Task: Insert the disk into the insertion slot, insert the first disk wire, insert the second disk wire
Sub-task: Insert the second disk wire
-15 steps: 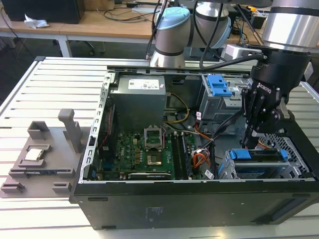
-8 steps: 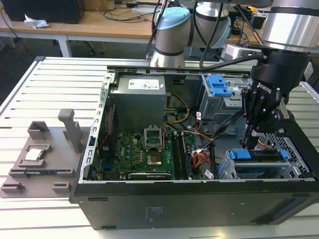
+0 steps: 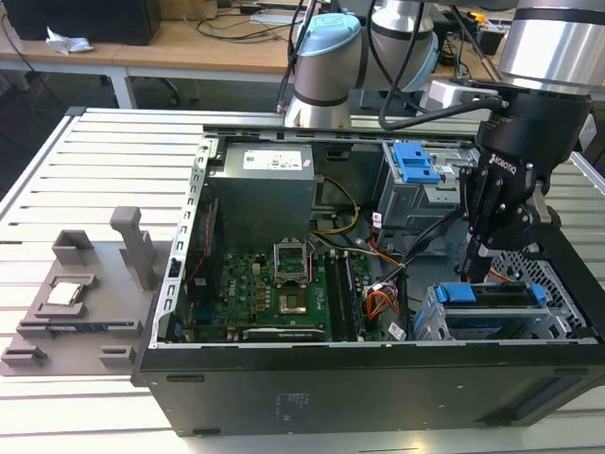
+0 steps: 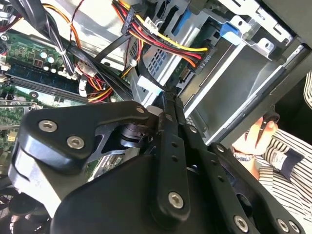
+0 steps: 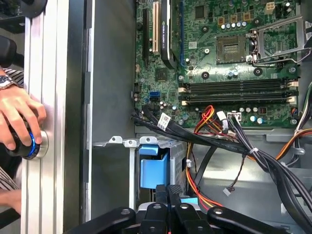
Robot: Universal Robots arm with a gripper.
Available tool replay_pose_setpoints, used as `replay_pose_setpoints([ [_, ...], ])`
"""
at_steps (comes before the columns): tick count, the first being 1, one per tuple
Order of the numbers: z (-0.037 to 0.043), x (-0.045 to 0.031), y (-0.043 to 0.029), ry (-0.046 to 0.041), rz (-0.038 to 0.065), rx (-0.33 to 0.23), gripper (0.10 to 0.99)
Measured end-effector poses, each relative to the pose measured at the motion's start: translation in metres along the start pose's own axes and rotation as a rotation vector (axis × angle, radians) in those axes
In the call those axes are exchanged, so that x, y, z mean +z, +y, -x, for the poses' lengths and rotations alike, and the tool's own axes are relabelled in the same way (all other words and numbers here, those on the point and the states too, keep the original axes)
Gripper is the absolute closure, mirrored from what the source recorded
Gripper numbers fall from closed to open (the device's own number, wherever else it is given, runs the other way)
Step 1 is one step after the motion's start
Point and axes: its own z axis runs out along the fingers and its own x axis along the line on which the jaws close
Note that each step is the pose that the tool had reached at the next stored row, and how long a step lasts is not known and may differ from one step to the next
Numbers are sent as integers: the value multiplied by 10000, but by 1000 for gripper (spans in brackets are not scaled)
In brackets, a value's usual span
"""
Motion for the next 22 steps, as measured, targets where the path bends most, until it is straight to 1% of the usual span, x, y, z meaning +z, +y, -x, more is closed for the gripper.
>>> replay_pose_setpoints([
  [4, -27, -78, 5, 0, 0, 0, 953],
  [5, -42, -122, 8, -1, 0, 0, 953],
  [7, -50, -146, 9, 0, 0, 0, 953],
  [8, -59, -144, 9, -16, 1, -2, 953],
  [10, -104, -130, 8, -156, 1, -10, 953],
  [13, -228, -88, 4, -330, 2, -21, 953],
  [14, -250, -80, 3, -377, 3, -25, 953],
  [15, -286, -68, -4, -464, 8, -34, 953],
  [16, -298, -64, -30, -558, 34, -46, 953],
  [17, -297, -64, -57, -618, 58, -57, 953],
  [20, -293, -55, -89, -734, 109, -81, 953],
  [21, -287, -38, -100, -794, 143, -96, 953],
  [22, -284, -31, -106, -819, 158, -101, 953],
])
